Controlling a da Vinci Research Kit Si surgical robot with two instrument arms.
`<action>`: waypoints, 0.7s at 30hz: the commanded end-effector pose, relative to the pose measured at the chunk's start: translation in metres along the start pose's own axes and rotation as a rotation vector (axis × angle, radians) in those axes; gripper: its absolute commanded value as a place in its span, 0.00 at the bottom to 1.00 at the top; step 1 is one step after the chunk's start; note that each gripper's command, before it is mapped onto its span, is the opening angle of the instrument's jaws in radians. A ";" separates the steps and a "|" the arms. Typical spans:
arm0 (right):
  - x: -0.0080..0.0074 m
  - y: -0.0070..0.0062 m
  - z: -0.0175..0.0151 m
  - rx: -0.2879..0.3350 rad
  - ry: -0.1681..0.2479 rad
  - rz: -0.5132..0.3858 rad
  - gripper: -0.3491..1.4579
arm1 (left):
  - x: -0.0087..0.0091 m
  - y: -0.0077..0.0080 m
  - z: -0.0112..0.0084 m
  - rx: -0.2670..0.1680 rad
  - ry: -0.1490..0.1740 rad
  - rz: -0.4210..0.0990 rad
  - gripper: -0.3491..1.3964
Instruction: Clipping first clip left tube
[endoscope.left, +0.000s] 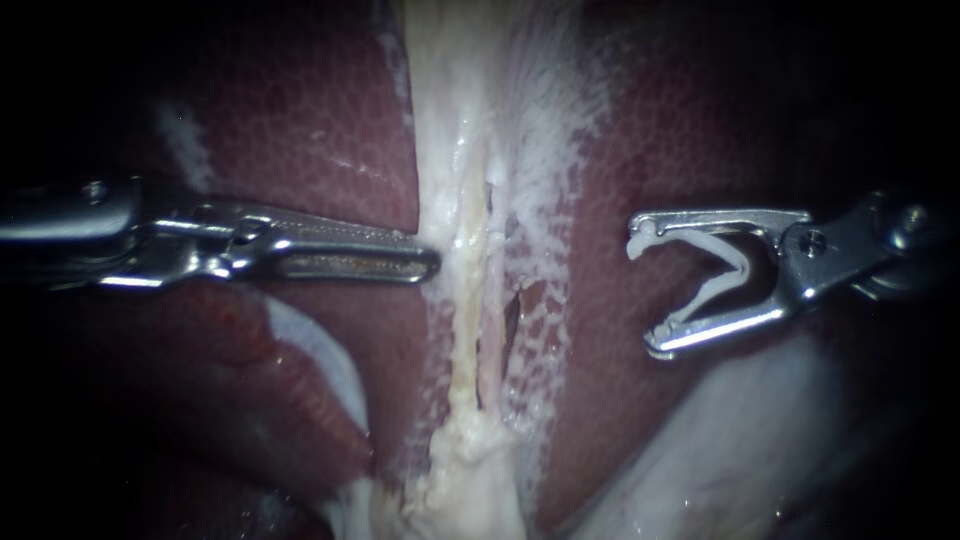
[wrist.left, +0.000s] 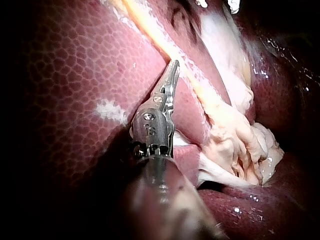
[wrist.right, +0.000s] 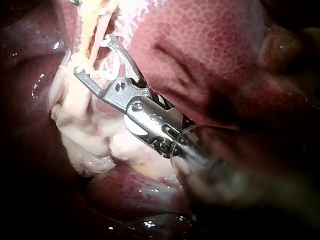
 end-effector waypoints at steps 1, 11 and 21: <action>0.0000 0.0000 0.0000 0.000 0.000 0.000 0.52 | 0.0000 0.0000 0.0000 0.000 0.000 0.000 0.00; -0.0005 -0.0004 0.0007 0.003 -0.001 -0.004 0.52 | -0.0027 0.0005 -0.0038 0.001 0.003 -0.014 0.00; -0.0023 -0.0015 0.0038 0.033 0.000 -0.017 0.52 | -0.0050 -0.0008 -0.0064 -0.004 -0.032 -0.027 0.00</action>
